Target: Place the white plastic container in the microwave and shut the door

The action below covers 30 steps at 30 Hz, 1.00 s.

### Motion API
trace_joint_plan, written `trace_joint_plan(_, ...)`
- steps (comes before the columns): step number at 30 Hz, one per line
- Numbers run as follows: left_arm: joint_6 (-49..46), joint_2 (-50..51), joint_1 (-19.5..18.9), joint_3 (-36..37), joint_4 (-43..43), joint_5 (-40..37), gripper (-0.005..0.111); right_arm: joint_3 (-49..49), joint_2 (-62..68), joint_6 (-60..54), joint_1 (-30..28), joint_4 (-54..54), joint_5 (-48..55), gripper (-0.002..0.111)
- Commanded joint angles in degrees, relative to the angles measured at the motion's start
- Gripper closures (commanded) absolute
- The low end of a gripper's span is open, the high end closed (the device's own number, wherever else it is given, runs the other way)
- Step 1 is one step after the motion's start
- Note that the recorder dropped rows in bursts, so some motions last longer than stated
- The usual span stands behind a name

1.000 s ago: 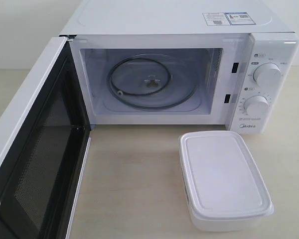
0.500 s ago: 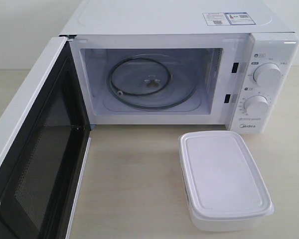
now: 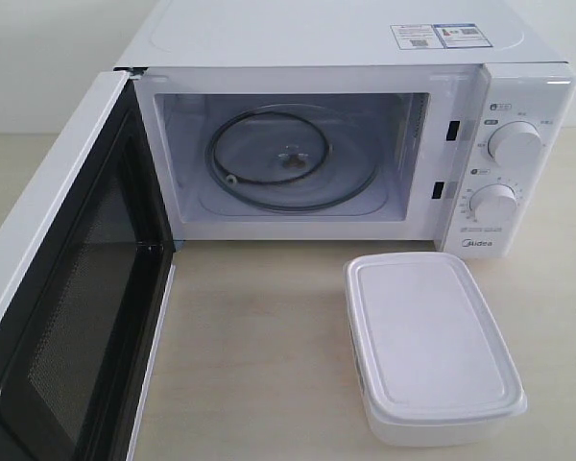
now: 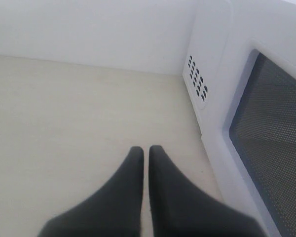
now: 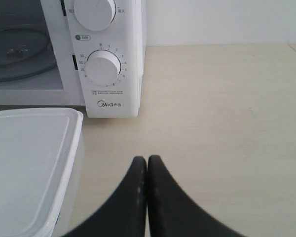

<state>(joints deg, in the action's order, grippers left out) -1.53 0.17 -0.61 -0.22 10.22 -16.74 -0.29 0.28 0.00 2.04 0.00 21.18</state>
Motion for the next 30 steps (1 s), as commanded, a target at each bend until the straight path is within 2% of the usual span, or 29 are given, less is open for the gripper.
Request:
trace_joint_plan(1,0.65,-0.17,0.34,0.22,-0.22,-0.16,0.102,0.29,-0.28,0.0,-0.3,-0.6,-0.79,0.109)
trace_joint_plan(13,0.65,-0.17,0.34,0.22,-0.22,-0.16,0.102,0.29,-0.28,-0.76,-0.3,-0.6,-1.92,0.109)
trace_joint_plan(25,0.65,-0.17,0.34,0.22,-0.22,-0.16,0.102,0.29,-0.28,-4.43,-0.3,-0.6,-27.35,0.109)
trace_joint_plan(30,0.65,-0.17,0.34,0.22,-0.22,-0.16,0.102,0.29,-0.28,-4.43,-0.3,-0.6,-30.85,0.109)
